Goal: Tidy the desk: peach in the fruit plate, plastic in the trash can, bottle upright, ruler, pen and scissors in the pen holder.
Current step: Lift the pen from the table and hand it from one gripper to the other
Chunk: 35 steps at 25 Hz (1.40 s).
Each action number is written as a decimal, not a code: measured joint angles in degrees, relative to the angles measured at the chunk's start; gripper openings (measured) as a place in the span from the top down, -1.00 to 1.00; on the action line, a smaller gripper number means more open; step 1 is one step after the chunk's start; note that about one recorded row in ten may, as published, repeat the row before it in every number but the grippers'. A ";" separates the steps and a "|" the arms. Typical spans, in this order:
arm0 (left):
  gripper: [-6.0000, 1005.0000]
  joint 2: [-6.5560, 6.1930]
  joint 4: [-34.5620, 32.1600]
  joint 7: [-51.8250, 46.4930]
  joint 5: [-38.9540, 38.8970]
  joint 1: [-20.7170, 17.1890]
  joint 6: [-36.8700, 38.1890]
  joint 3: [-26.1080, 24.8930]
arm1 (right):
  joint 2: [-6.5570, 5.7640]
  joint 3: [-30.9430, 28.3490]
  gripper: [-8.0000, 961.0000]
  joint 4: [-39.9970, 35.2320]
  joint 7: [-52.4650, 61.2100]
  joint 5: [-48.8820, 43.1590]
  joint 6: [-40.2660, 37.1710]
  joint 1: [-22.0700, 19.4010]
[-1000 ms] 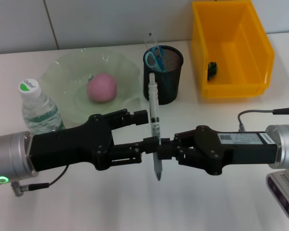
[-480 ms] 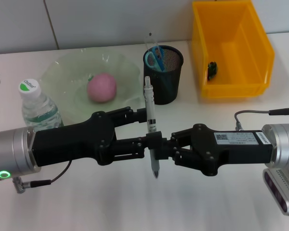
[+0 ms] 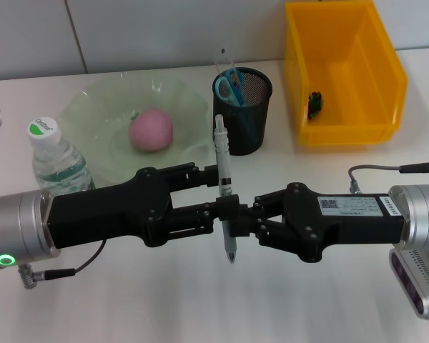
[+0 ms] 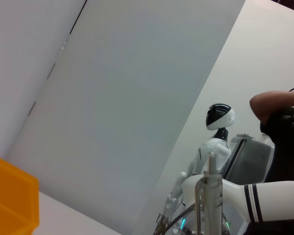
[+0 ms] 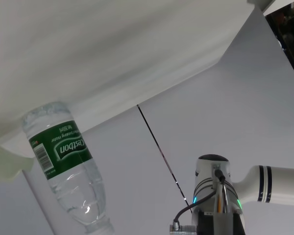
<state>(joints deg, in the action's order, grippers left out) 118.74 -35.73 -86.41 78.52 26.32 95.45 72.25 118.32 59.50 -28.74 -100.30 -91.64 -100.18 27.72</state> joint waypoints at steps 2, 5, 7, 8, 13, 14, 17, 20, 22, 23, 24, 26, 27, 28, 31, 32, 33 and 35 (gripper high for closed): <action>-0.35 -0.01 0.01 -0.31 0.05 0.01 0.00 0.07 | 0.00 0.00 0.72 0.00 0.00 0.01 0.02 -0.02; -0.35 -0.07 0.03 -0.67 0.06 0.06 -0.07 0.47 | -0.02 0.00 0.72 -0.01 -0.03 0.07 0.08 -0.12; -0.36 -0.06 0.05 -0.72 0.06 0.11 -0.13 0.58 | -0.02 0.00 0.72 -0.03 -0.03 0.08 0.08 -0.13; -0.36 -0.04 0.05 -0.75 0.06 0.18 -0.14 0.61 | -0.02 0.00 0.72 -0.12 -0.05 0.09 0.08 -0.18; -0.32 -0.01 0.05 -0.86 0.06 0.23 -0.18 0.69 | 0.01 0.00 0.72 -0.19 -0.07 0.07 0.08 -0.25; -0.30 -0.01 0.05 -0.92 0.06 0.26 -0.21 0.71 | 0.01 0.00 0.72 -0.19 -0.07 0.07 0.08 -0.25; -0.23 0.00 0.05 -1.06 0.06 0.44 -0.39 0.80 | 0.03 0.00 0.72 -0.28 -0.07 0.01 0.08 -0.31; -0.18 0.00 0.05 -1.23 0.06 0.61 -0.80 1.25 | 0.04 0.00 0.72 -0.28 -0.50 -0.03 0.08 -0.31; -0.15 0.01 0.05 -1.25 0.05 0.66 -0.90 1.46 | 0.06 0.00 0.72 -0.20 -0.82 -0.04 0.08 -0.35; -0.14 0.00 0.05 -1.26 0.05 0.67 -0.94 1.62 | 0.07 0.00 0.72 -0.19 -0.88 -0.06 0.08 -0.40; -0.13 0.00 0.05 -1.26 0.05 0.67 -0.94 1.62 | 0.07 0.00 0.72 -0.19 -0.88 -0.06 0.08 -0.40; -0.10 -0.02 0.05 -1.28 0.05 0.67 -0.98 1.93 | 0.14 0.00 0.72 -0.20 -0.88 -0.08 0.08 -0.40; -0.04 -0.02 0.05 -1.28 0.05 0.67 -0.98 1.93 | 0.15 0.00 0.72 -0.25 -0.88 -0.10 0.08 -0.40; 0.01 -0.05 0.05 -1.29 0.05 0.70 -0.98 2.06 | 0.15 0.00 0.72 -0.28 -0.88 -0.10 0.08 -0.40; 0.13 -0.06 0.05 -1.30 0.05 0.73 -0.98 2.10 | 0.16 0.00 0.72 -0.32 -0.88 -0.12 0.08 -0.39; 0.13 -0.07 0.05 -1.32 0.05 0.74 -0.99 2.10 | 0.16 0.00 0.72 -0.32 -0.88 -0.12 0.08 -0.39; 0.14 -0.09 0.05 -1.53 0.05 0.79 -0.98 2.10 | 0.16 0.00 0.72 -0.26 -0.88 -0.13 0.08 -0.39; 0.14 -0.09 0.05 -1.78 0.05 0.89 -0.98 2.10 | 0.18 0.00 0.72 -0.16 -0.88 -0.13 0.08 -0.39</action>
<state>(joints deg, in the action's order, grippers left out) 118.65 -35.68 -88.19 78.57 27.21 94.46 74.35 118.49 59.50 -28.89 -101.18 -91.76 -100.11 27.33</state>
